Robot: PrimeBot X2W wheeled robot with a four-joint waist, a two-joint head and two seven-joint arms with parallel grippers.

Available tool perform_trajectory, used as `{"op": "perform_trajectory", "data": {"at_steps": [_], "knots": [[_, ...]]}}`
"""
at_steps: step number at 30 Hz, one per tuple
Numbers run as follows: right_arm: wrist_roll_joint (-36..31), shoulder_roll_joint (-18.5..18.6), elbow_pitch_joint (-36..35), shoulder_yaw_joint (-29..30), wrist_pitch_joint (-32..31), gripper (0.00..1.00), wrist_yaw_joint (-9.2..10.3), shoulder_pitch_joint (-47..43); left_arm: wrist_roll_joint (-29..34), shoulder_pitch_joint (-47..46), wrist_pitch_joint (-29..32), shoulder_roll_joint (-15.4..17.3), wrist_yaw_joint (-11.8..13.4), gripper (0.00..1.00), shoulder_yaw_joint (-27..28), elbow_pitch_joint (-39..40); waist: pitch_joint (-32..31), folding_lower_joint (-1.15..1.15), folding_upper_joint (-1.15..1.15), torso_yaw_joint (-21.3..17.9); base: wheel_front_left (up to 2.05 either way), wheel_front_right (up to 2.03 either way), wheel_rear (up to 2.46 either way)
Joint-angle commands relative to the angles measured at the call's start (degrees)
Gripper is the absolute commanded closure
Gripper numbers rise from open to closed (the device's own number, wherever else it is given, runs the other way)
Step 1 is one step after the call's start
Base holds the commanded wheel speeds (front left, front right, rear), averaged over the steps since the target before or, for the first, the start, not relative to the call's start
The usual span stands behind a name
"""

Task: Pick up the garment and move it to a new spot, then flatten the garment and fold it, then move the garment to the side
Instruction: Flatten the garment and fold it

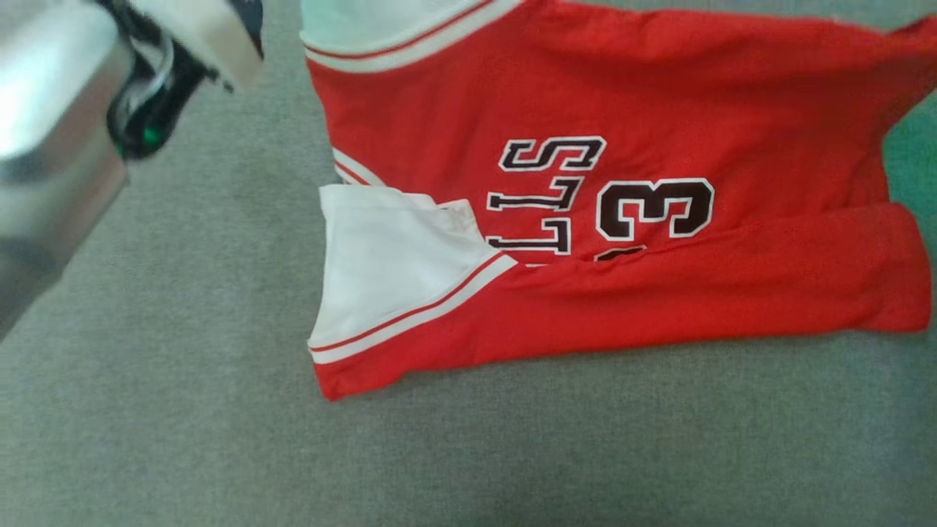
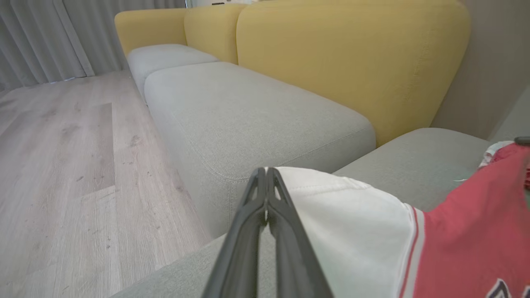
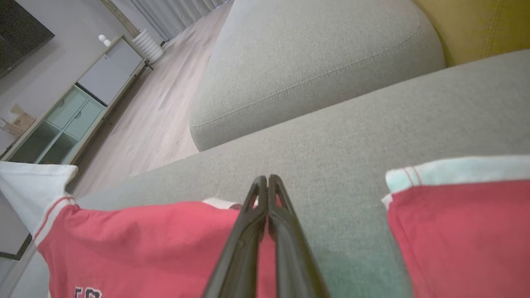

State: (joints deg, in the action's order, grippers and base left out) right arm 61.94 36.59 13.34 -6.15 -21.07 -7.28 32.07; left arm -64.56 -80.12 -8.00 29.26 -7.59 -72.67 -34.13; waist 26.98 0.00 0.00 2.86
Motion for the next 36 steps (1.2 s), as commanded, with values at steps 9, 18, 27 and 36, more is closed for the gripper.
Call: {"op": "perform_trajectory", "data": {"at_steps": [9, 18, 27, 36], "knots": [[-1.18, 2.53, -5.7, 3.91, 3.15, 1.0, -0.21, -15.49, -0.19, 11.33, -5.34, 11.31, 0.91, 1.0, 0.56, 14.53, -6.29, 0.0, 0.0, 3.09, 0.0, 0.0, 0.0], [-2.25, -0.31, -6.52, 7.92, 4.71, 1.0, -0.21, -25.33, 1.87, 24.72, -6.41, 16.85, 6.89, 1.0, -0.1, 27.93, -8.44, 0.0, 0.0, 3.99, 0.0, 0.0, 0.0], [-3.7, -4.28, -6.9, 9.64, 5.48, 1.0, -0.21, -30.8, 3.71, 34.27, -6.75, 16.71, 11.92, 0.84, -0.35, 33.62, -8.94, 0.0, 0.0, 4.32, 0.0, 0.0, 0.0], [-11.19, -11.52, -6.02, 12.56, 13.36, 0.0, -0.21, -32.98, 9.23, 49.35, -6.98, 6.89, 21.64, 0.0, 16.05, 33.58, -11.51, 0.0, 0.0, 3.54, 0.0, 0.0, 0.0]]}}
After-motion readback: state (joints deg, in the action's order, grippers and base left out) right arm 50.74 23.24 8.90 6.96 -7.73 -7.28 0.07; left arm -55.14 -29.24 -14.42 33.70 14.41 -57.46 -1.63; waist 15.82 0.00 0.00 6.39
